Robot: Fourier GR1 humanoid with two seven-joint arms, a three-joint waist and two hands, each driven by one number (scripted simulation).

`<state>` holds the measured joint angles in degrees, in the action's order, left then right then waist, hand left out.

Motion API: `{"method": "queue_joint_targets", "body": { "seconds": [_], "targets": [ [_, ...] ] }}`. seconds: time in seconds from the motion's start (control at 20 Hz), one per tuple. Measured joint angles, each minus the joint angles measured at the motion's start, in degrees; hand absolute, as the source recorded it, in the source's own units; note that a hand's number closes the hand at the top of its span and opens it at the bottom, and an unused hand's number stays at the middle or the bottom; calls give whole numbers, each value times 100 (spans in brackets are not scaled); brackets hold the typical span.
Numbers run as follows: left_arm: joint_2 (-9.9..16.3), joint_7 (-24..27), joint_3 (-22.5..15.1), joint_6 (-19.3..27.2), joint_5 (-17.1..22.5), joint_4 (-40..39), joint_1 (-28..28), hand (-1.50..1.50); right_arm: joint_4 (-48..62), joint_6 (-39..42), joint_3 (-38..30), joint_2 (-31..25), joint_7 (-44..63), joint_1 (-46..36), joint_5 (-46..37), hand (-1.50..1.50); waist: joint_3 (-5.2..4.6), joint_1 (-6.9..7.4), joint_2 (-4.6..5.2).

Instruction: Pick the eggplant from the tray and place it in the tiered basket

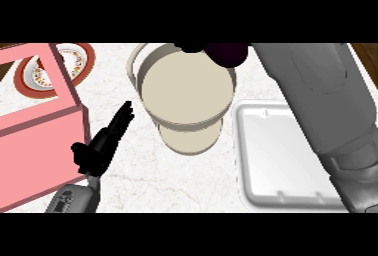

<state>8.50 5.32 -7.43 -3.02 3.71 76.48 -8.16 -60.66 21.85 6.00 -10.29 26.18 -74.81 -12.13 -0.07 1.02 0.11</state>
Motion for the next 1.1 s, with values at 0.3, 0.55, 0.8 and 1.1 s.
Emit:
{"method": "queue_joint_targets", "body": {
  "seconds": [0.3, 0.55, 0.8, 1.1],
  "targets": [
    [43, 58, 108, -105, -2, -61, -2, 0, 514, -318, 130, 546, -211, -162, -286, 150, 2, -9, 5],
    [-20, 89, 65, -100, -69, 8, 129, 0, 914, -692, 306, 879, -271, -237, -25, 150, 1, 28, 3],
    [-24, 3, 73, -101, -105, 104, 107, 0, 1131, -766, 311, 984, 144, -354, 649, 150, 1, 23, -6],
    [-101, 41, 79, -57, -155, 2, 88, 0, 1271, -731, 85, 1020, 1155, -264, 1683, -150, 2, -16, -18]
  ]
}}
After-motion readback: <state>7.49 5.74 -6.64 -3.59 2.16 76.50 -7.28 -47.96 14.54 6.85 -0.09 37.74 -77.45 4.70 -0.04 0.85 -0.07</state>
